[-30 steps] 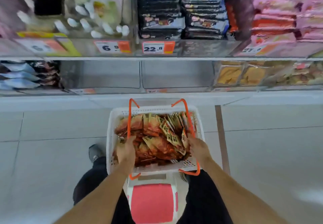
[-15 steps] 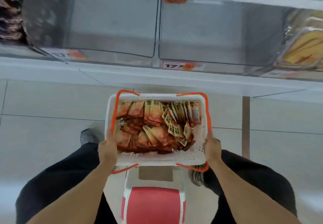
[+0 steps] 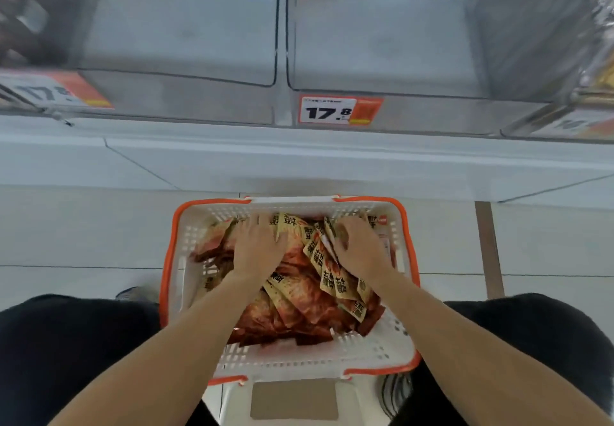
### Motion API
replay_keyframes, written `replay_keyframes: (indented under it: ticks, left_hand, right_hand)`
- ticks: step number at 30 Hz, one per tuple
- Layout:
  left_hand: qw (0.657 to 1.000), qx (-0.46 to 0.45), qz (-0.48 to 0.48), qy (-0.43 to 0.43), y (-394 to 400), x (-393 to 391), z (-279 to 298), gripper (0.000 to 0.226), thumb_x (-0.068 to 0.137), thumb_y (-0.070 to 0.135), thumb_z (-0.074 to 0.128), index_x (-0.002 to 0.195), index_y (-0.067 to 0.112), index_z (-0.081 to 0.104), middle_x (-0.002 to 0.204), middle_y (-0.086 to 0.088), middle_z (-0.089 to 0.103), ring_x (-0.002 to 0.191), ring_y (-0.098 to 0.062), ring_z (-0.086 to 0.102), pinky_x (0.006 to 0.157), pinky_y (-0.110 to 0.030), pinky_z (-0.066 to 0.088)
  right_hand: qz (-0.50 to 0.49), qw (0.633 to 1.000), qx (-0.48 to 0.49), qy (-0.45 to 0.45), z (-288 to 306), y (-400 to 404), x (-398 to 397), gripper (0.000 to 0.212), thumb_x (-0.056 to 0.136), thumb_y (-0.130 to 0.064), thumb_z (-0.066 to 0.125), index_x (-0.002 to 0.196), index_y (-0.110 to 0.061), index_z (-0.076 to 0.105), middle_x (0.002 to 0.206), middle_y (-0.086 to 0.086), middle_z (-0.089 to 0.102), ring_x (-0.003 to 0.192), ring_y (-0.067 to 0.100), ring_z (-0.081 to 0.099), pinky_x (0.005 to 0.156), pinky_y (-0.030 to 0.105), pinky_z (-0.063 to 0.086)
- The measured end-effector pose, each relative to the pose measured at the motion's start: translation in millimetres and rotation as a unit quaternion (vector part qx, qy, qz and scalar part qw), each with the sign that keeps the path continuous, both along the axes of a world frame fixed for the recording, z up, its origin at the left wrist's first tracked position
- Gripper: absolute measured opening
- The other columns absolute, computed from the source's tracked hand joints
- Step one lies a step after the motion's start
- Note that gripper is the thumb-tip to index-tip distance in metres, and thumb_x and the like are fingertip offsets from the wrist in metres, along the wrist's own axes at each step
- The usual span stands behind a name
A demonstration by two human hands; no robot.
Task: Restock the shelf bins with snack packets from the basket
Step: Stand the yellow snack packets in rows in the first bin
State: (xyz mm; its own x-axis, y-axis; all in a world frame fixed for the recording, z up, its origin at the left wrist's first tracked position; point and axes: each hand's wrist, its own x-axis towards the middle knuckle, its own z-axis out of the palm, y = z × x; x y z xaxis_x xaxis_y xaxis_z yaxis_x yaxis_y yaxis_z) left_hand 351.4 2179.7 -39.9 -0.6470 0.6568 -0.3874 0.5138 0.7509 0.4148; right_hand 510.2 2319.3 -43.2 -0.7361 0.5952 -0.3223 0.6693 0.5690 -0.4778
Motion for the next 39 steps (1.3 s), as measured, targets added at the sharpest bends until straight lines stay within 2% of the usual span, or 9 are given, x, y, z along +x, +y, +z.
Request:
replay_keyframes:
  ticks: [5,8,15,18,20,22,26,33,39]
  left_hand:
    - [0.998,-0.043,-0.009,-0.039,16,8,-23,0.017,0.09,0.018,0.06,0.097,0.008,0.048,0.098,-0.009,0.059,0.097,-0.029,0.06,0.069,-0.032,0.041]
    - [0.999,-0.028,0.0,-0.046,21,10,-16,0.03,0.087,0.012,0.066,0.071,0.014,0.04,0.072,-0.001,0.048,0.069,-0.02,0.054,0.051,-0.029,0.036]
    - [0.997,-0.018,0.014,-0.08,13,-6,4,0.04,0.074,0.005,0.065,0.053,0.015,0.034,0.05,0.001,0.034,0.045,-0.013,0.03,0.042,-0.025,0.022]
    - [0.99,-0.033,-0.009,-0.134,8,-15,31,0.033,0.079,0.004,0.061,0.052,0.015,0.044,0.048,0.004,0.036,0.046,-0.014,0.034,0.042,-0.024,0.026]
    - [0.982,-0.047,-0.023,-0.182,6,-24,55,0.016,0.082,0.003,0.061,0.069,0.012,0.065,0.057,0.002,0.053,0.051,-0.015,0.049,0.046,-0.022,0.04]
    - [0.977,-0.03,-0.018,-0.211,2,-37,80,0.008,0.087,0.005,0.063,0.085,0.01,0.069,0.072,-0.004,0.064,0.061,-0.019,0.06,0.055,-0.027,0.05]
    - [0.951,0.038,0.029,-0.305,-11,-57,128,0.018,0.094,0.003,0.063,0.112,0.008,0.061,0.107,-0.01,0.07,0.089,-0.024,0.069,0.078,-0.036,0.058]
    - [0.929,0.229,0.032,-0.288,-25,-75,194,0.023,0.093,0.008,0.066,0.116,0.008,0.064,0.107,-0.013,0.073,0.092,-0.024,0.071,0.078,-0.037,0.061]
    - [0.924,0.379,0.039,0.029,-36,-146,213,0.024,0.099,0.024,0.059,0.118,0.015,0.049,0.106,0.003,0.063,0.094,-0.012,0.062,0.084,-0.031,0.051]
  right_hand:
    - [0.069,0.994,-0.073,-0.041,-47,-20,-21,0.049,0.093,-0.032,0.06,0.138,-0.016,0.048,0.132,0.009,0.046,0.127,0.029,0.042,0.103,0.041,0.041]
    - [0.066,0.993,-0.061,-0.08,-52,-24,-34,0.052,0.093,-0.031,0.059,0.141,-0.017,0.046,0.134,0.01,0.041,0.127,0.032,0.042,0.101,0.044,0.045]
    - [0.013,0.989,-0.111,-0.099,-40,-32,-36,0.061,0.094,-0.06,0.043,0.136,-0.017,0.051,0.132,0.015,0.051,0.126,0.033,0.045,0.103,0.048,0.044]
    - [-0.004,0.989,-0.143,-0.048,-26,-28,-39,0.057,0.091,-0.06,0.051,0.137,-0.025,0.053,0.133,0.002,0.059,0.127,0.025,0.052,0.103,0.04,0.045]
    - [-0.032,0.98,-0.193,-0.026,4,-26,-44,0.067,0.093,-0.049,0.059,0.147,-0.011,0.042,0.141,0.005,0.053,0.123,0.023,0.056,0.096,0.032,0.046]
    - [-0.084,0.948,-0.306,-0.011,36,-26,-49,0.069,0.095,-0.041,0.062,0.144,0.001,0.038,0.136,0.013,0.051,0.11,0.028,0.063,0.085,0.035,0.053]
    - [-0.103,0.87,-0.473,0.093,100,-25,-59,0.036,0.091,-0.027,0.073,0.119,-0.007,0.064,0.111,0.011,0.07,0.089,0.024,0.071,0.085,0.043,0.06]
    - [0.02,0.938,-0.296,0.181,193,-22,-91,0.03,0.084,-0.003,0.076,0.112,-0.012,0.07,0.099,0.005,0.075,0.083,0.016,0.073,0.064,0.028,0.06]
    - [0.082,0.934,-0.051,0.344,239,-16,-186,0.035,0.08,-0.012,0.08,0.11,-0.017,0.065,0.107,-0.002,0.074,0.094,0.013,0.071,0.08,0.034,0.057]
